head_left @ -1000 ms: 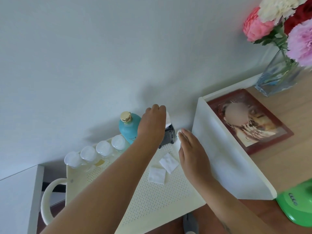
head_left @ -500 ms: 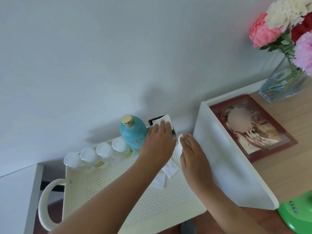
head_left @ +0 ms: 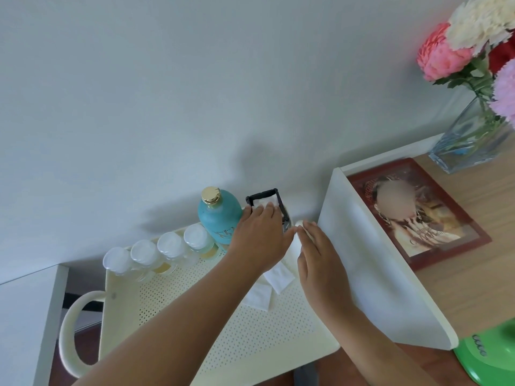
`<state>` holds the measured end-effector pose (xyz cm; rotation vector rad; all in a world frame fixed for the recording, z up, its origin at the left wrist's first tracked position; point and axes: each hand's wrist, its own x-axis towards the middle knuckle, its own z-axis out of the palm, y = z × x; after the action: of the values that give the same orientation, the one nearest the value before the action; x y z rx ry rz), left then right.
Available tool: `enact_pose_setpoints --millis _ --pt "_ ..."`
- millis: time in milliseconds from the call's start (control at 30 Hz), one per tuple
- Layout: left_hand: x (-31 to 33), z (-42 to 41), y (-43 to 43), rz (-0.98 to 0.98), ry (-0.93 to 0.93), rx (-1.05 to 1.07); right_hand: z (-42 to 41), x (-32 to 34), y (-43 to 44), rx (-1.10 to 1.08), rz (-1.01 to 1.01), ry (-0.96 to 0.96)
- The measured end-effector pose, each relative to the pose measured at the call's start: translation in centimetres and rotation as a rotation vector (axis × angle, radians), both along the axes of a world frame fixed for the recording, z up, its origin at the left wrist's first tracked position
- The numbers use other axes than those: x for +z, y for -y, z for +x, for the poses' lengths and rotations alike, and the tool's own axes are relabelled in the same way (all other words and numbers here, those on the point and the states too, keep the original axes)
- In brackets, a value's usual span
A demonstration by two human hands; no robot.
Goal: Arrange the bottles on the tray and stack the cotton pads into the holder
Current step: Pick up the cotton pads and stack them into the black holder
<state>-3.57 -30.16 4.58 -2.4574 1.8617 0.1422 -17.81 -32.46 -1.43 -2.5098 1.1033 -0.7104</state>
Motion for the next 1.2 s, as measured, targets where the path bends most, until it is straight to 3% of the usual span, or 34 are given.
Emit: enact_pose_setpoints --millis 333,600,767,900,1033,1200 --pt "0.4 0.2 -0.6 -0.120 -0.109 -0.006 -0.1 -0.1 0.0 0.000 -0.013 -0.031" --pt "-1.4 0.0 -8.0 -0.462 -0.135 -0.106 0.0 1.2 -1.1 0.010 -0.070 -0.002" --pt "-5.9 0.9 -12.6 -0.285 -0.351 0.137 0.5 1.1 -3.9 0.200 -0.079 -0.003" --pt "-9.0 0.9 -14.2 -0.194 -0.476 0.240 1.7 -0.2 -4.4 0.261 0.167 -0.102" --pt "-10.3 0.6 -14.1 -0.195 -0.473 0.214 2.3 -2.6 -3.6 0.230 0.302 -0.306" --pt "-11.5 0.6 -13.9 -0.158 -0.404 0.170 3.2 -3.9 -3.0 0.203 0.308 -0.389"
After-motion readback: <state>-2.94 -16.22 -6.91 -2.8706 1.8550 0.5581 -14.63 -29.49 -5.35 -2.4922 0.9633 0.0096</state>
